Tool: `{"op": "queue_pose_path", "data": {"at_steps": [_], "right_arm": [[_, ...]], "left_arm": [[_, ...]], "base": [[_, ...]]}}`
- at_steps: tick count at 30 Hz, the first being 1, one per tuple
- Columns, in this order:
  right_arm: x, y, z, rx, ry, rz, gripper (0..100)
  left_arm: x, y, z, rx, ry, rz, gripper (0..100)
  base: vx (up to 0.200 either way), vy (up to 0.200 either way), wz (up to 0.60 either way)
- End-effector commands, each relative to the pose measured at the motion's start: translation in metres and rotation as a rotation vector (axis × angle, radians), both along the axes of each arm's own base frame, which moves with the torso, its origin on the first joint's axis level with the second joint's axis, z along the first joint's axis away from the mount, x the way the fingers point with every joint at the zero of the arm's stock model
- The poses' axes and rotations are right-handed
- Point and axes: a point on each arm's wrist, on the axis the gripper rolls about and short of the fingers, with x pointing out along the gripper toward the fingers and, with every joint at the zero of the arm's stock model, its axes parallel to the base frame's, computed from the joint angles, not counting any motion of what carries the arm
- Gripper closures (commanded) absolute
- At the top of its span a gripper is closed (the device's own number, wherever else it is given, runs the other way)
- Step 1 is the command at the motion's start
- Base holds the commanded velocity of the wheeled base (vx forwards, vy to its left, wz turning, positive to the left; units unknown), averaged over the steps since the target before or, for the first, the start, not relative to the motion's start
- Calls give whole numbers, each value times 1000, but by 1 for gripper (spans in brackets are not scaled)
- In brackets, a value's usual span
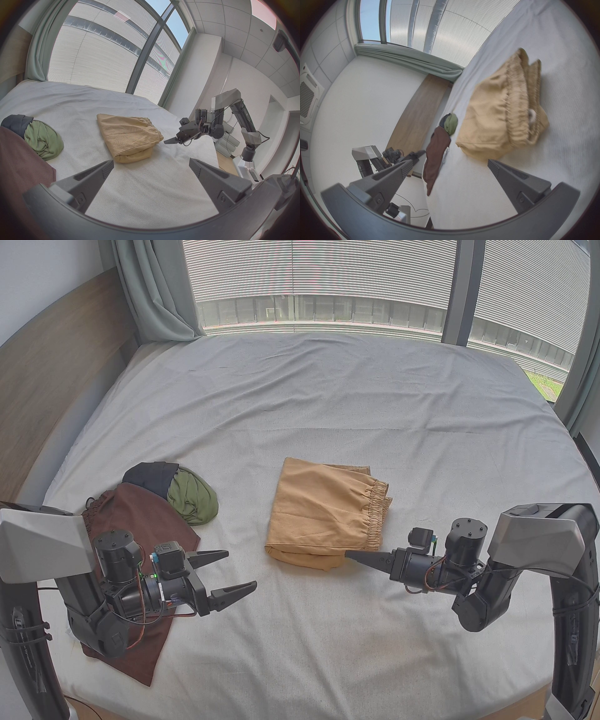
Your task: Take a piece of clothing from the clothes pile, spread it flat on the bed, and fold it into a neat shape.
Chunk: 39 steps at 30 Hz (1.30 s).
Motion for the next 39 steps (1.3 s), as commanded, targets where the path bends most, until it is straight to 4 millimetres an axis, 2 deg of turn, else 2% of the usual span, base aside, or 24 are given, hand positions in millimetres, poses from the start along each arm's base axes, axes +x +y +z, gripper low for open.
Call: {"op": "queue_pose_path", "data": {"at_steps": [1,6,11,13,14,19,31,35,39], "right_arm": [[5,5,34,52,-79,7,0],[30,7,48,102,-141,-10,0],[58,4,36,102,-134,-36,0],[62,4,34,101,-132,-39,0],[71,4,26,100,-130,-45,0],[84,1,8,92,-110,-61,0],[92,-9,-20,77,-72,-88,0],[92,-9,-19,79,-77,-88,0],[87,-10,-8,83,-91,-86,0]], "left_arm": [[0,0,2,-1,-7,0,0],[1,0,2,-3,-7,2,0],[0,0,2,-3,-8,1,0],[0,-1,2,-3,-7,-1,0],[0,0,2,-2,-5,1,0],[0,0,1,-2,-4,1,0],[0,0,-1,0,3,-1,0],[0,0,-1,0,3,-1,0],[-1,0,2,-5,0,-5,0]], "base": [[0,0,0],[0,0,0],[0,0,0],[0,0,0],[0,0,0],[0,0,0],[0,0,0],[0,0,0],[0,0,0]]}}
